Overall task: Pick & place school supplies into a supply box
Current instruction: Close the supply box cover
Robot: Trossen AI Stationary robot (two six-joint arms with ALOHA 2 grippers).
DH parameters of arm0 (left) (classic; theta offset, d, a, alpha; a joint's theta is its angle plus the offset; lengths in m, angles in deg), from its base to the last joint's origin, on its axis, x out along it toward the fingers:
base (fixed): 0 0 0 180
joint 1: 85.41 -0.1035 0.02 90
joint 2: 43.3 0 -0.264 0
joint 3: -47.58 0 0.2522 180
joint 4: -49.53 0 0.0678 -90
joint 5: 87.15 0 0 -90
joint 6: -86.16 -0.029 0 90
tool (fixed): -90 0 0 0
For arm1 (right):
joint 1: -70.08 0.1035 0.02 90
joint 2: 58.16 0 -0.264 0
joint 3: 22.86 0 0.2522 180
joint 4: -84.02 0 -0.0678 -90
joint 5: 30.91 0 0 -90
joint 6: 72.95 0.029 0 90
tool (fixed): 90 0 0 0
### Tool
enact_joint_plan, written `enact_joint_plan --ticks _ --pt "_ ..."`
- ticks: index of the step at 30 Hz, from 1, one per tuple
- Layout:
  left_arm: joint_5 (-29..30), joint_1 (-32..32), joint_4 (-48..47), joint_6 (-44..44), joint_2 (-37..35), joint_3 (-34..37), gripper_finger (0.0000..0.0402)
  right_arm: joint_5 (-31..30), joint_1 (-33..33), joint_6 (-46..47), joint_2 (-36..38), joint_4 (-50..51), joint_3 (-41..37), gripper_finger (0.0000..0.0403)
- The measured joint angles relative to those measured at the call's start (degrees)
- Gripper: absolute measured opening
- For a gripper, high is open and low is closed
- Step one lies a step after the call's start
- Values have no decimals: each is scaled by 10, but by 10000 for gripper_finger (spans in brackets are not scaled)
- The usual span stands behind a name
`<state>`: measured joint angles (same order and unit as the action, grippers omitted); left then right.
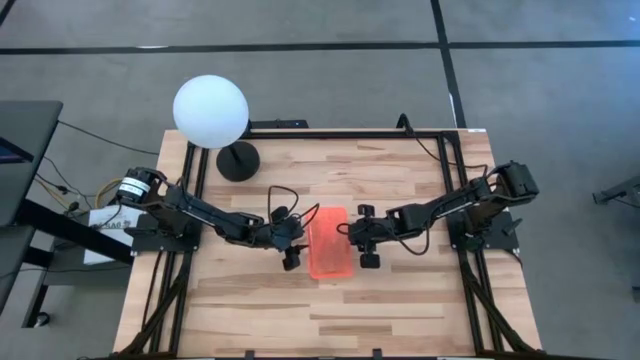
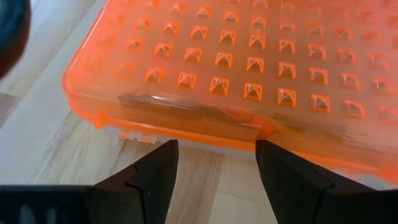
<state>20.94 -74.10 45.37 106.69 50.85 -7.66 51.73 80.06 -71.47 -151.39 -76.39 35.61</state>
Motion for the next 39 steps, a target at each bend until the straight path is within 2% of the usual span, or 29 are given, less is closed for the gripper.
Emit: enact_joint_plan --ticks 14,25,33,39 --pt "3 0 -5 1 0 0 215 5 8 15 -34 -43 3 101" --pt "2 -6 -2 1 0 0 215 19 9 17 -37 -41 3 99" --pt "6 -8 -20 32 2 -3 215 16 7 46 -36 29 6 92" --pt "1 -7 -31 48 2 -3 215 3 4 62 -32 38 6 91"
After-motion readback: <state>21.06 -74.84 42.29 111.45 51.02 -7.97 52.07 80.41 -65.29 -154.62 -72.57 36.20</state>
